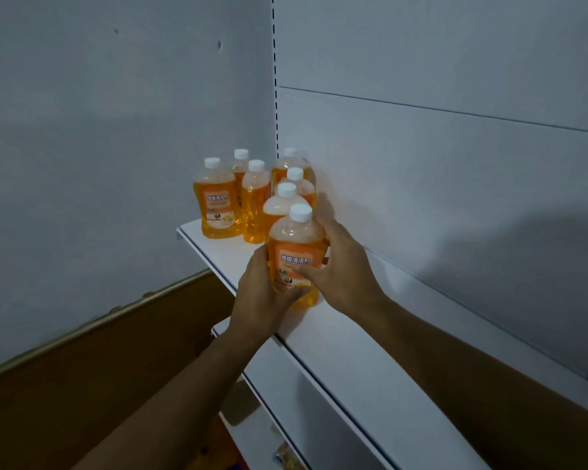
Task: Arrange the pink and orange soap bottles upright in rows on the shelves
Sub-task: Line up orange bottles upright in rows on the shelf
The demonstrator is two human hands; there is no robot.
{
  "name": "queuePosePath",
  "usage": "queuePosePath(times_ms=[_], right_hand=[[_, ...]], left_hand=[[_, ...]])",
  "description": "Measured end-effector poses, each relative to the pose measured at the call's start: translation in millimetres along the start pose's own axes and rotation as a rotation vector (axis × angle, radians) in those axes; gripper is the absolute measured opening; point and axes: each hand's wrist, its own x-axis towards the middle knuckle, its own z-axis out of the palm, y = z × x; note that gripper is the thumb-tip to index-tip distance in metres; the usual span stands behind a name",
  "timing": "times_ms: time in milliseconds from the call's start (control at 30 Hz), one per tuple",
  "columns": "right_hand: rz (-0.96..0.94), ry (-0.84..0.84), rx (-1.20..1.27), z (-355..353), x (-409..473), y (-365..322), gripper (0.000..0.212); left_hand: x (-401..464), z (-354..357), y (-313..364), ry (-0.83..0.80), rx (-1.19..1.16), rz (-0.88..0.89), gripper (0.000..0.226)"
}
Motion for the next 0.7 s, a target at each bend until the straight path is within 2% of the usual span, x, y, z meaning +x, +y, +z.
queuePosePath(times_ms=[233, 500, 600, 700], right_hand=[[0.016, 0.016, -0.034, 26, 22, 7, 0.075], [0.011, 0.076, -0.081, 41, 21, 6, 0.082], [0.043, 0.091, -0.092, 36, 11, -2, 0.089], [0.134, 0.118, -0.146, 25, -7, -14, 0.082]], left_hand=[[28, -4, -30, -0.032, 0.004, 0.002, 0.075], [31, -8, -39, -0.050, 0.084, 0.041, 0.082], [17, -16, -39, 0.041, 0.163, 0.029, 0.067], [1, -21, -38, 0.035, 0.164, 0.084, 0.040]])
